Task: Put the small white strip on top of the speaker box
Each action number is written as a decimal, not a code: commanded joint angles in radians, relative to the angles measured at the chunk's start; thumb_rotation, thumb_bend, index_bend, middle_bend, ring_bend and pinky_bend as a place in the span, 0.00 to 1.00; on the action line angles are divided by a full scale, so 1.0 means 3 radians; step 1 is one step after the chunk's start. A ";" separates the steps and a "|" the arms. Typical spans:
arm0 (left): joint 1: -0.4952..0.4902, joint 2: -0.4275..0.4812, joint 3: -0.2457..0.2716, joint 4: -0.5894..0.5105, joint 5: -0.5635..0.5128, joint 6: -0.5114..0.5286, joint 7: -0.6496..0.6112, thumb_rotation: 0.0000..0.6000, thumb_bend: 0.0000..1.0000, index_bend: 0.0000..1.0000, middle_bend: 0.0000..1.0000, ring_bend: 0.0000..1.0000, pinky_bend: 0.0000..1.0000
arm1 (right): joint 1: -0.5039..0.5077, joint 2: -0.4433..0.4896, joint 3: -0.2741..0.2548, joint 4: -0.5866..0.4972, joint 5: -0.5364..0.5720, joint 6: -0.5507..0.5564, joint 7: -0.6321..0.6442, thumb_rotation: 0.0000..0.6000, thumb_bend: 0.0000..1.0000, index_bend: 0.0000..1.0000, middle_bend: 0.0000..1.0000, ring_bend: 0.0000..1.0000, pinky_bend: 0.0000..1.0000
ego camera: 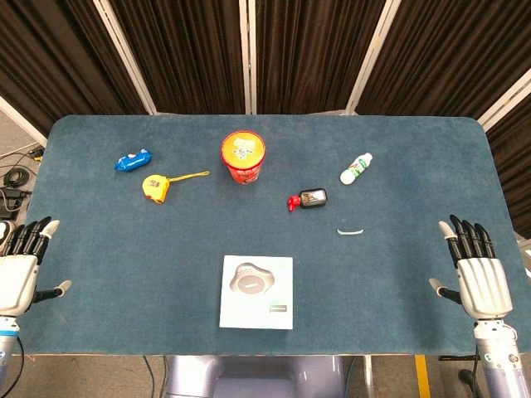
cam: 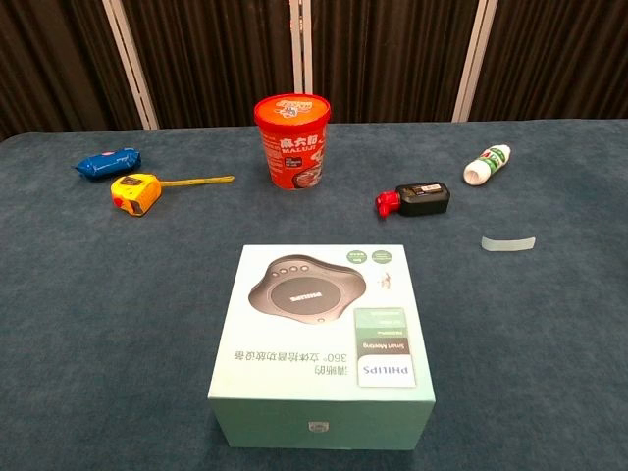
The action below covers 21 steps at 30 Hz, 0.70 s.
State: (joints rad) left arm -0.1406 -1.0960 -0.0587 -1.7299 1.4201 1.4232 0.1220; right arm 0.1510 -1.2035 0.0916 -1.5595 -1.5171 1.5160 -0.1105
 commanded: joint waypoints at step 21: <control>-0.0095 -0.0170 -0.0092 0.0227 -0.0308 -0.0199 0.0156 1.00 0.00 0.00 0.00 0.00 0.00 | 0.1372 -0.0748 0.0365 0.1339 0.0669 -0.2154 0.0443 1.00 0.16 0.40 0.00 0.00 0.00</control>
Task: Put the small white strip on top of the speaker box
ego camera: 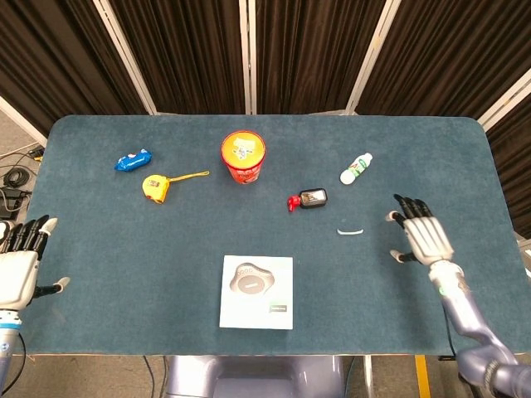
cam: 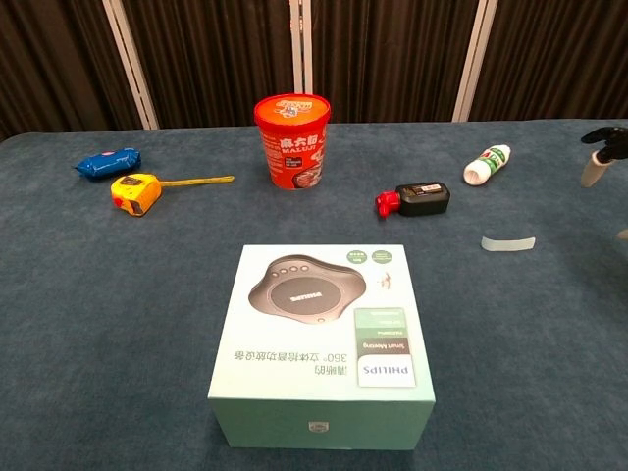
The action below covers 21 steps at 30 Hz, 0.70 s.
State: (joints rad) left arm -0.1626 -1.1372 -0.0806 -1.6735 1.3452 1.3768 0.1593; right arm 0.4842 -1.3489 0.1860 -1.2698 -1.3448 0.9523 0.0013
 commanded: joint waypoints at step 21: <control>-0.0075 -0.0108 -0.0068 0.0168 -0.0247 -0.0136 0.0102 1.00 0.00 0.00 0.00 0.00 0.00 | 0.0627 -0.0820 -0.0197 0.1163 -0.0107 -0.0544 0.0063 1.00 0.26 0.48 0.01 0.00 0.00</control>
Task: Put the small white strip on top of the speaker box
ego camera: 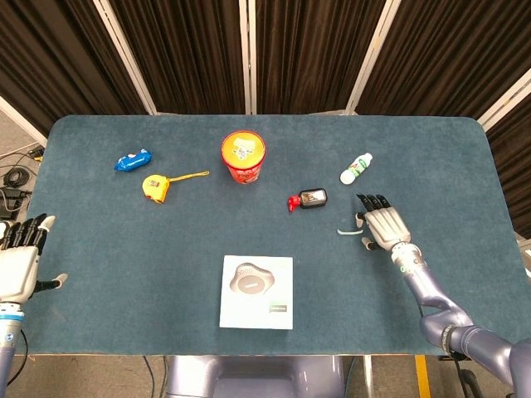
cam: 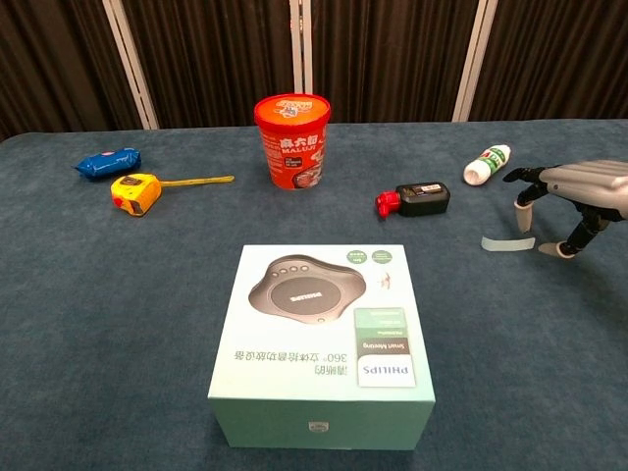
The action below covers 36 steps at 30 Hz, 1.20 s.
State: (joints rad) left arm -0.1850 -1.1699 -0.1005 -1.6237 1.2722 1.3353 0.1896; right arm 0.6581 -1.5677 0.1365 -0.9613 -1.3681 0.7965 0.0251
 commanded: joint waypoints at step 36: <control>-0.0036 0.0012 0.0005 -0.0008 -0.0027 -0.0059 -0.0057 1.00 0.00 0.00 0.00 0.00 0.00 | 0.0181 0.0557 -0.0341 -0.1162 -0.1412 0.1403 -0.0500 1.00 0.47 0.72 0.13 0.00 0.00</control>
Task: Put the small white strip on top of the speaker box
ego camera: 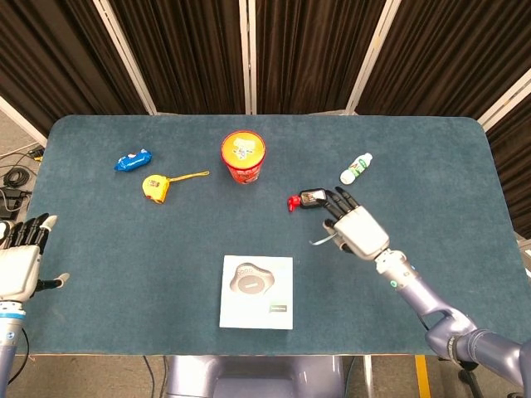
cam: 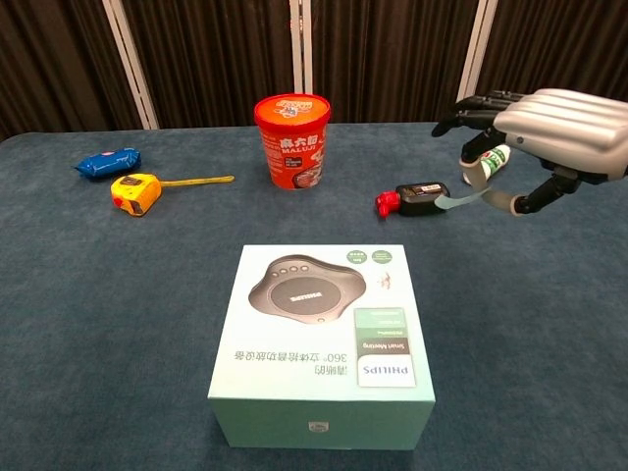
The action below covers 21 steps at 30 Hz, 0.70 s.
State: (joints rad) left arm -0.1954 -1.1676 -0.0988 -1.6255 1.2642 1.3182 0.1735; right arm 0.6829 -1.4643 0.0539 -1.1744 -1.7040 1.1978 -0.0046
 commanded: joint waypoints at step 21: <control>-0.0017 0.0025 0.0005 -0.0005 -0.0019 -0.0045 -0.0045 1.00 0.00 0.00 0.00 0.00 0.00 | 0.0428 -0.0051 0.0044 -0.0897 -0.0333 -0.0460 -0.1502 1.00 0.46 0.61 0.12 0.00 0.00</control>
State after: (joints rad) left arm -0.2002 -1.1604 -0.0974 -1.6271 1.2584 1.3049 0.1604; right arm 0.8124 -1.4812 0.0695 -1.4395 -1.8076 1.0631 -0.4509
